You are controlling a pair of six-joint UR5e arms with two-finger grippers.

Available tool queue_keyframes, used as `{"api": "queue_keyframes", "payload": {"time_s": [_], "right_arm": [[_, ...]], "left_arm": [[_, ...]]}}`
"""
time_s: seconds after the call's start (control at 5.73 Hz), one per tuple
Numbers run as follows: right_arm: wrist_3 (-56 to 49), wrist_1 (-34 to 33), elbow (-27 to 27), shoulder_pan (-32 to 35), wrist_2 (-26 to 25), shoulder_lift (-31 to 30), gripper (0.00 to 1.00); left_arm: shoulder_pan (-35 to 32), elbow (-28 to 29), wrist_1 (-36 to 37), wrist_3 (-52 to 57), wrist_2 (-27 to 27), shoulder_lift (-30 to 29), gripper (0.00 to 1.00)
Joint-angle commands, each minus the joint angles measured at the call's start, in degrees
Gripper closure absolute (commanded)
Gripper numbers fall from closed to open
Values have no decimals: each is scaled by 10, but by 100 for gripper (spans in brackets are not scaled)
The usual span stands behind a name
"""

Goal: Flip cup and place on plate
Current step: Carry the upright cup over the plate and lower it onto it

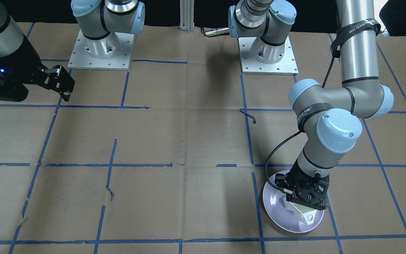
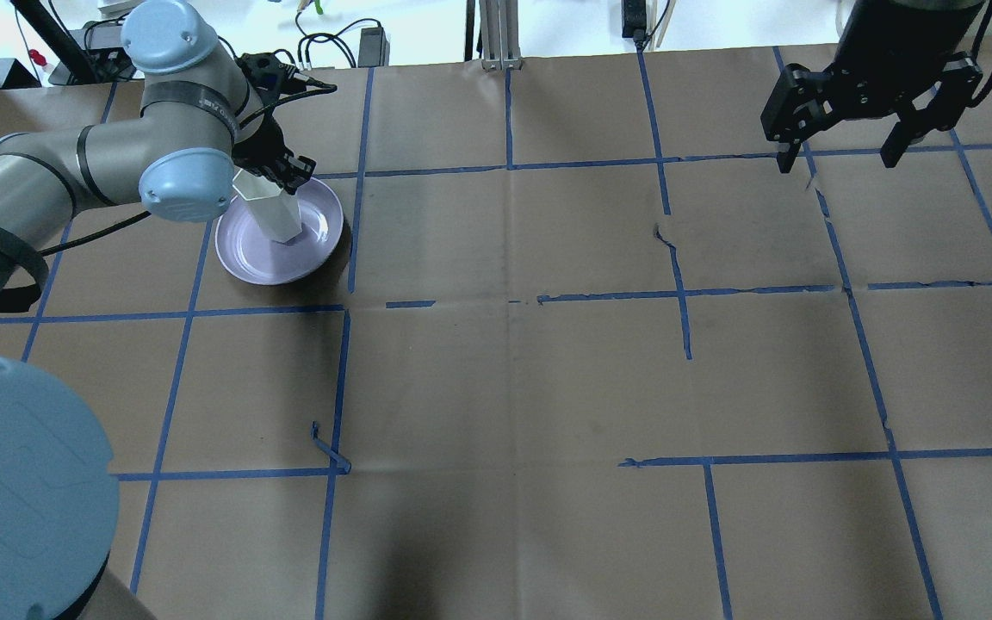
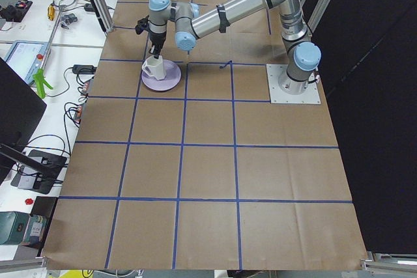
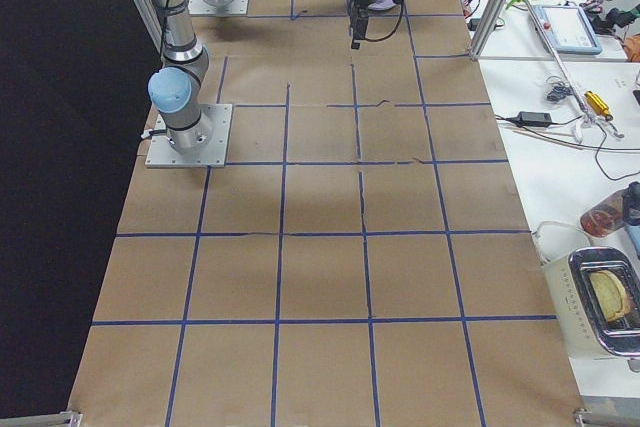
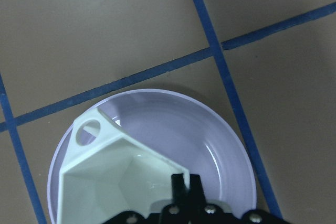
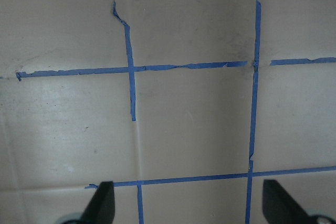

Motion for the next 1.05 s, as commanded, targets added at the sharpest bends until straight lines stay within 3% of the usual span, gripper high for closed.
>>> {"api": "queue_keyframes", "payload": {"time_s": [0.0,0.17,0.52,0.87], "right_arm": [[0,0,0,0,0,0,0],[0,0,0,0,0,0,0],[0,0,0,0,0,0,0],[0,1,0,0,0,0,0]], "left_arm": [[0,-3,-4,7,23,3,2],[-1,10,-35,7,31,10,1],[0,12,-156,-8,38,98,1],[-23,12,-242,-97,34,162,1]]}}
